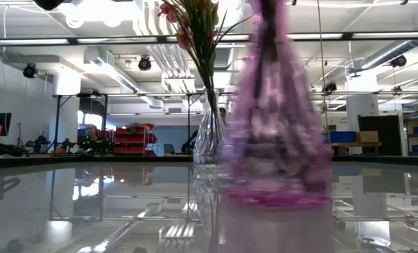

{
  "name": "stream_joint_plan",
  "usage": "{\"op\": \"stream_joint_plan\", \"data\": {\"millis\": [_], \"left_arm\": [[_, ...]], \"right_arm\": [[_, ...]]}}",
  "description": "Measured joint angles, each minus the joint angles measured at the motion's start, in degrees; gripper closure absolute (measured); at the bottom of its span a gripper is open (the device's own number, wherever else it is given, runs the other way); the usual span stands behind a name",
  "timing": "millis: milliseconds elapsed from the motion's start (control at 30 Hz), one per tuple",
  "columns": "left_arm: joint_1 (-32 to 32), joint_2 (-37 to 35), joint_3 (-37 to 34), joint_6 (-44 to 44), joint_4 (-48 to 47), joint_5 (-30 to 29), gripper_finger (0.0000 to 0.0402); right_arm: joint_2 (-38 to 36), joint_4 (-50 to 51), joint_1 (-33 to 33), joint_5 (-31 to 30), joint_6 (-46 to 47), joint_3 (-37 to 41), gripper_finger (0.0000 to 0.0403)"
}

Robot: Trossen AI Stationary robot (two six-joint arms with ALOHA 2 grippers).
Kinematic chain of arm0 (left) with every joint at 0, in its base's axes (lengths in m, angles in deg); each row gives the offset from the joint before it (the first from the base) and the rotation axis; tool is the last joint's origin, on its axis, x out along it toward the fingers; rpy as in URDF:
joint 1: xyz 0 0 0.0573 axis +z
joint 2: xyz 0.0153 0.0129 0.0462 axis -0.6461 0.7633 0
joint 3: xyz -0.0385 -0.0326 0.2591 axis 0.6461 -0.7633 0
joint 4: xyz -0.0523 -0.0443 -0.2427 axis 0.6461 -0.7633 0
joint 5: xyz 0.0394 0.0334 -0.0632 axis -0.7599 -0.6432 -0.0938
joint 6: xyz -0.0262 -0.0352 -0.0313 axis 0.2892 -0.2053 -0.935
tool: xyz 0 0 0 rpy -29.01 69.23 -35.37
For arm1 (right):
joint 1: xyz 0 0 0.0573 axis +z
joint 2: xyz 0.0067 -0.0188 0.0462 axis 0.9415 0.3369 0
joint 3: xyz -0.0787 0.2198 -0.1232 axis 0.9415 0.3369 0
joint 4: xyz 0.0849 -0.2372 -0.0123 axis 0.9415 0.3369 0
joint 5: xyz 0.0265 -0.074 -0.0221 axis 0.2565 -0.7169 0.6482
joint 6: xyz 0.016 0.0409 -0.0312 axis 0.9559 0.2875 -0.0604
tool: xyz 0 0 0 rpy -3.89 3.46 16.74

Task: Sort flowers into vase by color
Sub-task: Put the red flower into the purple vase

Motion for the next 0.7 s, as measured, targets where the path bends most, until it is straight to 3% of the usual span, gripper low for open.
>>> {"op": "stream_joint_plan", "data": {"millis": [133,400,700], "left_arm": [[0.0,-0.4,0.1,1.4,-1.8,-2.0,0.0256],[0.0,0.1,0.0,3.3,-2.9,-2.2,0.0275],[0.0,0.2,-0.1,4.1,-3.2,-1.4,0.0279]], "right_arm": [[-1.5,5.3,-0.3,3.7,1.5,-1.9,0.0210],[-2.8,6.0,-3.2,2.4,1.8,-1.3,0.0247],[-0.3,4.4,-5.3,-0.1,0.2,-1.1,0.0230]]}}
